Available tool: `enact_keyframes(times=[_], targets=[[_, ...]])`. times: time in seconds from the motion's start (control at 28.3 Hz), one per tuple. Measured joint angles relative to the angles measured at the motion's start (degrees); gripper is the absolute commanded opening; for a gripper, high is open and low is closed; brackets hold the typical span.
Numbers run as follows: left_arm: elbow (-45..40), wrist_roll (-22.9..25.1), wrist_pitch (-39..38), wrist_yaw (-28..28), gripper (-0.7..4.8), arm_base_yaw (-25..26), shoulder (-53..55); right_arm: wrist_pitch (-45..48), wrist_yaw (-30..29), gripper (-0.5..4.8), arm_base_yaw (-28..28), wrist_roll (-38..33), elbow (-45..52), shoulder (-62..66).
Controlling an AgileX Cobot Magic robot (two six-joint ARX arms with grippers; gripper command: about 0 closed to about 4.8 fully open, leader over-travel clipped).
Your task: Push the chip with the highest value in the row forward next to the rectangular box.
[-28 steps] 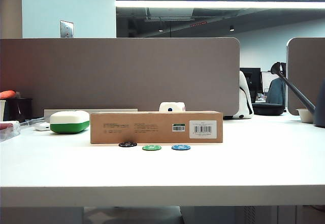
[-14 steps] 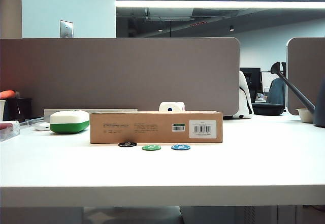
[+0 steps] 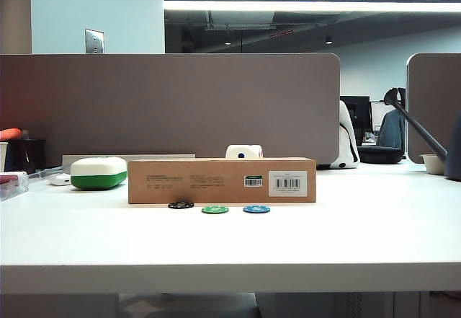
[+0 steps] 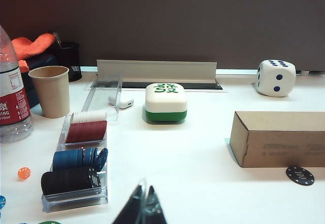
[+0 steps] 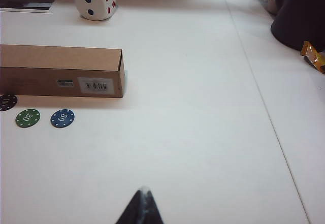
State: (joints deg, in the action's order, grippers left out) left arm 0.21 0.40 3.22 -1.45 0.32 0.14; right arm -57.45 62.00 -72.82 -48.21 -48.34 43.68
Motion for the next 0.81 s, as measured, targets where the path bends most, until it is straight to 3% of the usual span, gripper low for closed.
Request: enact_keyframes(times=[0.39,0.49,0.6,0.71,0.81], targets=[[0.0,0.0,0.0,0.0,-0.05,0.0,0.0,-0.5,3.3,-0.08,1.4,3.1,0.3,-3.2],[0.0,0.0,0.0,0.0,-0.05,0.0,0.0,0.2,3.1,-0.08,8.9,3.9,2.7,-7.1],[0.0,0.0,0.0,0.0,-0.05,0.0,0.0,2.7,1.6,-0.08,20.8,7.9,5.8,-12.5],[0.0,0.0,0.0,0.0,-0.05,0.0,0.0,8.9,-4.1,-0.08,33.4,14.9,10.2,-16.7],[0.0,0.0,0.0,0.0,-0.05,0.0,0.0,16.8,-13.7,-0.08,44.3,24.3,14.3,-21.5]])
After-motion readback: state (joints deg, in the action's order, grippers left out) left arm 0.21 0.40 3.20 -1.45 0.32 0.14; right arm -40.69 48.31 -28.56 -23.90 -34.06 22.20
